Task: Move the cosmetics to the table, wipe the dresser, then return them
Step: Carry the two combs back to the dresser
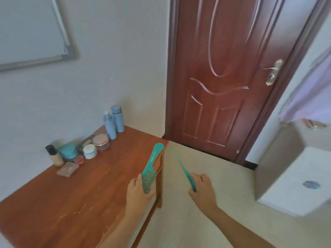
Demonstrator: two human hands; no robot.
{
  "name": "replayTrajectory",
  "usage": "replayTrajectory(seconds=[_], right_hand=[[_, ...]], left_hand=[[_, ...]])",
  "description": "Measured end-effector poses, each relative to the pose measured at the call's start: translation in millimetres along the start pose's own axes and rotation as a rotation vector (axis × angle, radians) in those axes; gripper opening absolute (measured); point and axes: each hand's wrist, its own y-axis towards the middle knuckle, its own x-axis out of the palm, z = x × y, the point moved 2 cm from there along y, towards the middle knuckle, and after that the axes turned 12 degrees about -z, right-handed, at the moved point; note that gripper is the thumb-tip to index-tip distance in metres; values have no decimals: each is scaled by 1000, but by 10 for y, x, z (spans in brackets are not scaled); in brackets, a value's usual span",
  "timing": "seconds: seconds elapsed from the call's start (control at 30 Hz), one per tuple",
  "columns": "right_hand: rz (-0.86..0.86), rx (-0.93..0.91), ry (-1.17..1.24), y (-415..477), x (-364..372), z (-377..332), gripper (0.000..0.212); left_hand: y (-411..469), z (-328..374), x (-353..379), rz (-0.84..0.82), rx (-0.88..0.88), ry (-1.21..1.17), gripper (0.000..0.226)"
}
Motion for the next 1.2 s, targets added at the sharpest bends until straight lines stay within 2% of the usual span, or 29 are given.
replayTrajectory(seconds=[0.17,0.33,0.5,0.67,0.73,0.83,1.07,1.2], right_hand=[[108,142,12,-684,-629,1167,46],[253,310,29,-1467,-1208,2260,47],[306,560,28,-2261,-1608,3094,49],[417,702,45,-2794,-2012,3682,49],[470,744,44,-2888,-2162,3861,49],[527,760,46,-2892,-2373,4114,48],[520,807,-13,-2544,-2951,4850,49],[562,828,-31,-2400,-3334,5287,49]], left_hand=[[-323,868,1041,-169,89,48,55],[-855,1697,2147,-306,321,73,56],[-1231,2448,3052,-455,527,91,50],[-1511,3137,3716,-562,632,67,41],[-1559,3346,3922,-587,657,43,35],[-1532,3639,4227,-612,681,26,38],[-1217,4369,5018,-681,691,-17,48],[-946,4864,5461,-715,706,-57,32]])
